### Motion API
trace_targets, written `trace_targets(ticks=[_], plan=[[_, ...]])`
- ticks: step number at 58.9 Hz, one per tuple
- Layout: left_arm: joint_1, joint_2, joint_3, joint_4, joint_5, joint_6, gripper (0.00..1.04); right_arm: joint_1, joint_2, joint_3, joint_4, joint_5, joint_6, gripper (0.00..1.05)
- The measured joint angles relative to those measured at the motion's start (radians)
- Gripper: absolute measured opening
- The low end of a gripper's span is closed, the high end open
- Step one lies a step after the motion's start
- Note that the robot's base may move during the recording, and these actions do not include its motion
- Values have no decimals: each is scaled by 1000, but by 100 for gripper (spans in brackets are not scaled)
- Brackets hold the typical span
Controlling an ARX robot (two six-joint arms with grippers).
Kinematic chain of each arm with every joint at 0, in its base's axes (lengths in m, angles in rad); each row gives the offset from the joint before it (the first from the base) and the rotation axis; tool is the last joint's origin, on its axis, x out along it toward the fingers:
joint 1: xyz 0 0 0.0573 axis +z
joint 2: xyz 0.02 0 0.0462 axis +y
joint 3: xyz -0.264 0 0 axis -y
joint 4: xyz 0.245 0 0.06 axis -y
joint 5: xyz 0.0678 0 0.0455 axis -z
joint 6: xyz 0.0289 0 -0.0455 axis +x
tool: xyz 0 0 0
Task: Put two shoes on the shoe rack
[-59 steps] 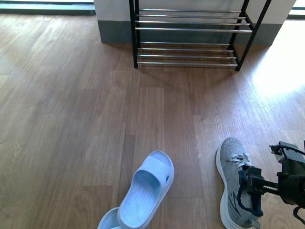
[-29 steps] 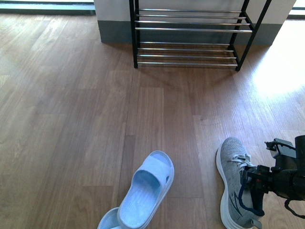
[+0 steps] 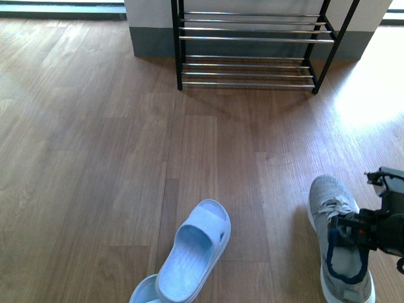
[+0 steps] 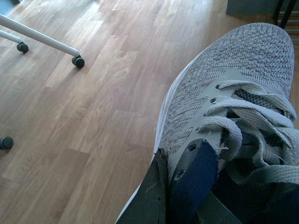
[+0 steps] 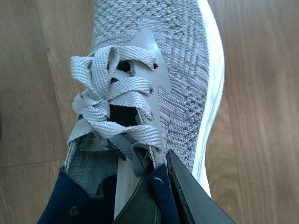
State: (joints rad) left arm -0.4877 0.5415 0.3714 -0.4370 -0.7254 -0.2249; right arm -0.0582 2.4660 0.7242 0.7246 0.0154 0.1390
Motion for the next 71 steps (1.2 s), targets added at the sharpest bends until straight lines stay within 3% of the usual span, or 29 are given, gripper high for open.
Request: trace_targets(ticks=[16,30,38,45,49,54,71], plan=[[0,0,0,0,0,0,1,9,-374,-188,-76,8,-108,1],[0,0,0,0,0,0,1,17,-884,-370,-287,-26,-210,1],[0,0,0,0,0,0,1,50,-1392,-463,-600,-53,-242,1],[0,0,0,0,0,0,1,156,-1829,-490,-903,36,-238,1],[0,0,0,0,0,0,1,204,-2034,-497,-995,41,-238,1],[0,0,0,0,0,0,1,216,-2165,-494,-1006,47,-238,1],[0,0,0,0,-5,0,1,220,-2181,-504,-1012,56,-238,1]])
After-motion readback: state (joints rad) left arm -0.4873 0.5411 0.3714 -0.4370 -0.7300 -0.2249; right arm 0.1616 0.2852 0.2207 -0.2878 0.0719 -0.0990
